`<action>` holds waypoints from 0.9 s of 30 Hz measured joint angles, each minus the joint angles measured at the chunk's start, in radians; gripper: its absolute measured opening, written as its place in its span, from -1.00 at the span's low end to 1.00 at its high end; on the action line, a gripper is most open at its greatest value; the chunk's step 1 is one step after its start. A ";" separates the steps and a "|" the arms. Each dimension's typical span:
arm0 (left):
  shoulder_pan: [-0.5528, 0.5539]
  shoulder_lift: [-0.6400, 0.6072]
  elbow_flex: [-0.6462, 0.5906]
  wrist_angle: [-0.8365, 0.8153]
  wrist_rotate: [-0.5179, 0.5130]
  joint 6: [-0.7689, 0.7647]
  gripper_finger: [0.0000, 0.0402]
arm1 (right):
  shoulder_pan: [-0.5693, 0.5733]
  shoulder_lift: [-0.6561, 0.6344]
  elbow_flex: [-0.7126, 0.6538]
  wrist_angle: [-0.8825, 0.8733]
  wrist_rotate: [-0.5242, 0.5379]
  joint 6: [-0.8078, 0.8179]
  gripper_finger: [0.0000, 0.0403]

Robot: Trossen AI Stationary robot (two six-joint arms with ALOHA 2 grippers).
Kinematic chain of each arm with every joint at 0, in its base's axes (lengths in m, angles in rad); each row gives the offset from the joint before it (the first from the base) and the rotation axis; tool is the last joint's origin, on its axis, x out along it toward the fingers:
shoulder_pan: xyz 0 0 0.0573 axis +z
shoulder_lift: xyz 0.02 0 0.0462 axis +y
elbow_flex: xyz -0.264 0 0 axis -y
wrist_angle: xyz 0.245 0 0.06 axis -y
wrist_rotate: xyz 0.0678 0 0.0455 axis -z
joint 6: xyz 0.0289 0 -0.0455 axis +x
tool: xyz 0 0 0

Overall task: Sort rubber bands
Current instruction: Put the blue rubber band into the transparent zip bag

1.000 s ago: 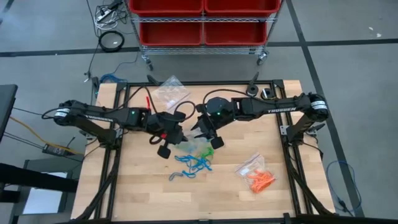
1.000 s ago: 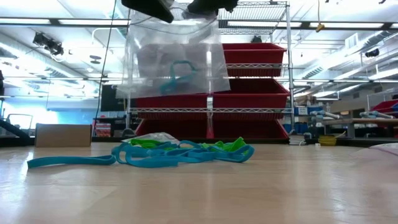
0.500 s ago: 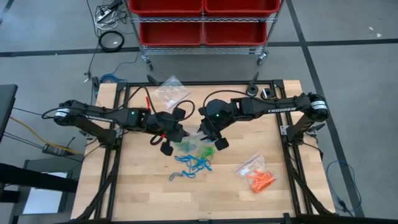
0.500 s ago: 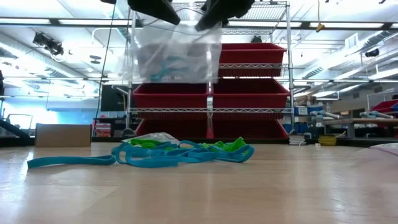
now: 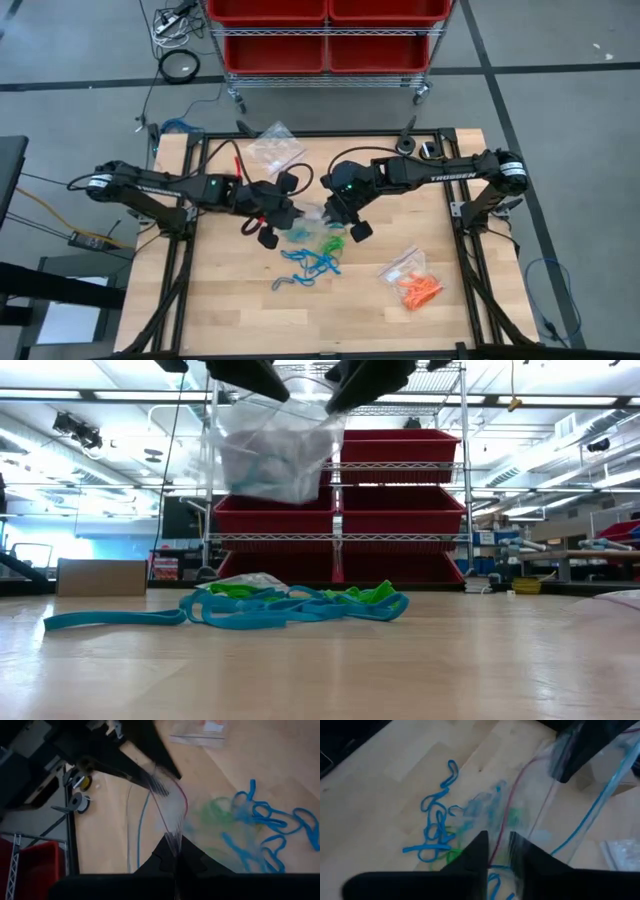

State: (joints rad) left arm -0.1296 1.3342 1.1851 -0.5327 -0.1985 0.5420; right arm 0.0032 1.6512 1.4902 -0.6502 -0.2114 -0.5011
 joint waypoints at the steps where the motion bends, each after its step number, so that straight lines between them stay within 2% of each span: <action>1: -0.004 0.000 0.000 0.004 -0.007 0.003 -1.00 | 0.000 0.000 0.000 -0.001 0.004 -0.011 -0.78; 4: -0.010 0.000 0.000 0.019 -0.020 0.007 -1.00 | 0.000 0.000 0.000 -0.005 0.007 -0.044 -0.96; 10: -0.009 0.000 0.000 0.005 -0.035 0.001 -0.98 | 0.006 0.000 0.000 -0.004 0.070 -0.078 -0.99; 13: -0.009 0.000 0.000 0.006 -0.036 -0.021 -0.89 | 0.014 0.000 0.000 -0.010 0.107 -0.111 -0.99; 16: -0.009 0.000 0.000 0.004 -0.036 -0.039 -0.71 | 0.015 0.000 0.000 -0.023 0.113 -0.140 -1.00; 27: -0.010 -0.030 0.002 0.014 -0.036 -0.107 0.15 | 0.034 0.000 0.000 -0.067 0.275 -0.232 -1.00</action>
State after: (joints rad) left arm -0.1392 1.3040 1.1870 -0.5190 -0.2344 0.4355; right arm 0.0374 1.6509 1.4902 -0.7167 0.0632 -0.7334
